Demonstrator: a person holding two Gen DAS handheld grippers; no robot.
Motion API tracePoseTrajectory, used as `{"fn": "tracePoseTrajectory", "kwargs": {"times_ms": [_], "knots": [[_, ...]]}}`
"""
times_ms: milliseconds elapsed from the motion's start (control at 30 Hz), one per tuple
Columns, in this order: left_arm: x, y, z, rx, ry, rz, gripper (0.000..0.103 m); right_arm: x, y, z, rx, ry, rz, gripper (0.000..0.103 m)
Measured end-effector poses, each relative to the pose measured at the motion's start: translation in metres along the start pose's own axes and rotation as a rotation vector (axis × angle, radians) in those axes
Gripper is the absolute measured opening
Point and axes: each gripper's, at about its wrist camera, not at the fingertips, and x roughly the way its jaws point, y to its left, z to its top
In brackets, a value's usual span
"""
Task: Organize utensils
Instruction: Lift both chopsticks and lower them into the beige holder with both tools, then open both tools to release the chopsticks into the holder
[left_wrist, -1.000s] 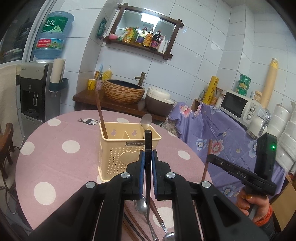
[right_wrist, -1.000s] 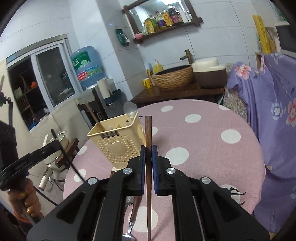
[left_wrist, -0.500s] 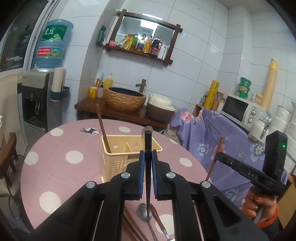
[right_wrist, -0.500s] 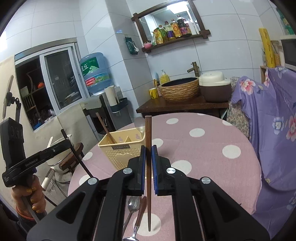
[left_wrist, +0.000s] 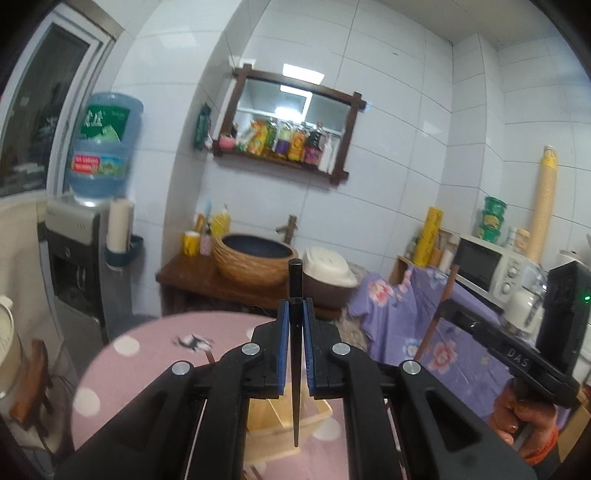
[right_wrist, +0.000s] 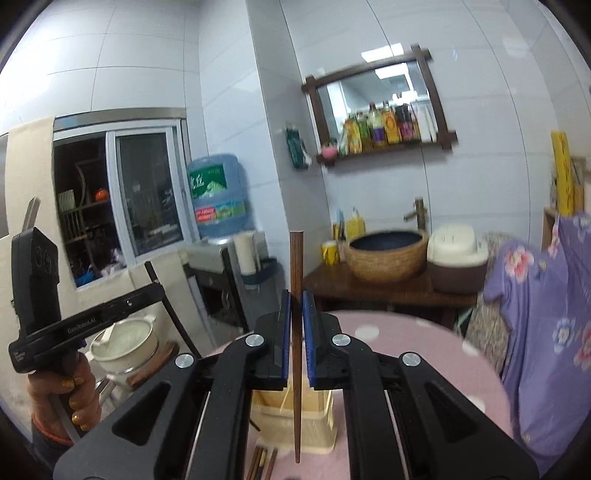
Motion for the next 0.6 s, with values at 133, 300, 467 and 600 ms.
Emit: {"fn": "tracePoseTrajectory", "kwargs": {"times_ms": [133, 300, 467, 600], "knots": [[0.018, 0.004, 0.013, 0.006, -0.017, 0.064, 0.008, 0.03, 0.009, 0.012, -0.017, -0.035, -0.04, 0.007], [0.039, 0.011, -0.01, 0.015, 0.013, 0.114, 0.008, 0.065, 0.006, -0.016, -0.004, -0.007, -0.072, 0.007], [0.057, 0.019, -0.044, 0.014, 0.071, 0.138, 0.008, 0.089, 0.001, -0.051, 0.009, 0.056, -0.087, 0.007], [0.069, 0.023, -0.071, 0.008, 0.118, 0.141, 0.008, 0.1, -0.001, -0.078, 0.004, 0.103, -0.094, 0.007]]}}
